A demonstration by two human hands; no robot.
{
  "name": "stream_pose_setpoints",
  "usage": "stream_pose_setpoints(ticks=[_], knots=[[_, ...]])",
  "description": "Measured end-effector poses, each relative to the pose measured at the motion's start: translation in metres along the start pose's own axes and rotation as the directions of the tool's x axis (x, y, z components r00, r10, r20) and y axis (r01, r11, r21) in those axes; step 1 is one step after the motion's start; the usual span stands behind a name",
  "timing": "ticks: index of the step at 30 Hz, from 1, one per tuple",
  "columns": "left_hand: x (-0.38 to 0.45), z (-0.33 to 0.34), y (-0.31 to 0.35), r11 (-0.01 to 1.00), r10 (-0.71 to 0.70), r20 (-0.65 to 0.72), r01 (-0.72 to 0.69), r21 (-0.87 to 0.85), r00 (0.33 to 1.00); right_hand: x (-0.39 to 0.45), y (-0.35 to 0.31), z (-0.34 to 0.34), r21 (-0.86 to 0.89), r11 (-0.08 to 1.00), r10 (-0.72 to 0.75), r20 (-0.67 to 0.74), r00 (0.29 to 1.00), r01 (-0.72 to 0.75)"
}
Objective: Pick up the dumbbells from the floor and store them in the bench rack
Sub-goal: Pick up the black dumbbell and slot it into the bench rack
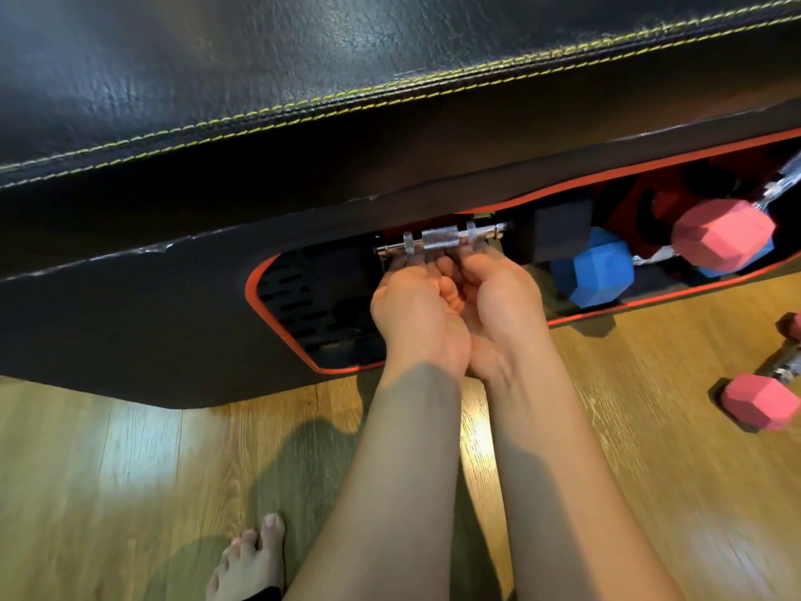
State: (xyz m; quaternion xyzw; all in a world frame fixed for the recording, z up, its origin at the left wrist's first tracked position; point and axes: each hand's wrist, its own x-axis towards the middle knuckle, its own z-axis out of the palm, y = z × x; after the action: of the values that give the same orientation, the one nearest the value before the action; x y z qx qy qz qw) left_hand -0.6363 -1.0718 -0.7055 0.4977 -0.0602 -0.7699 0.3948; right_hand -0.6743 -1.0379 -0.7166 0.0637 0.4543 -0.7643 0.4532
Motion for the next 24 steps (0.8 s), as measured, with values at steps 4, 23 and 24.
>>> stream_pose_setpoints(ticks=[4, 23, 24], knots=[[-0.001, -0.007, 0.002, 1.0, -0.016, 0.111, 0.018, -0.024, 0.994, -0.003, 0.0, 0.0, -0.004, 1.0, -0.024, 0.064, 0.998, 0.024], [0.08, -0.054, 0.018, 0.022, 0.657, 0.093, -0.142, 0.99, 0.748, 0.044, -0.014, -0.018, -0.992, -0.128, -0.695, 0.083, 0.714, -0.008], [0.085, -0.054, 0.017, 0.003, 0.665, 0.095, -0.13, 0.992, 0.741, 0.046, -0.015, -0.02, -0.991, -0.134, -0.696, 0.098, 0.711, 0.004]])
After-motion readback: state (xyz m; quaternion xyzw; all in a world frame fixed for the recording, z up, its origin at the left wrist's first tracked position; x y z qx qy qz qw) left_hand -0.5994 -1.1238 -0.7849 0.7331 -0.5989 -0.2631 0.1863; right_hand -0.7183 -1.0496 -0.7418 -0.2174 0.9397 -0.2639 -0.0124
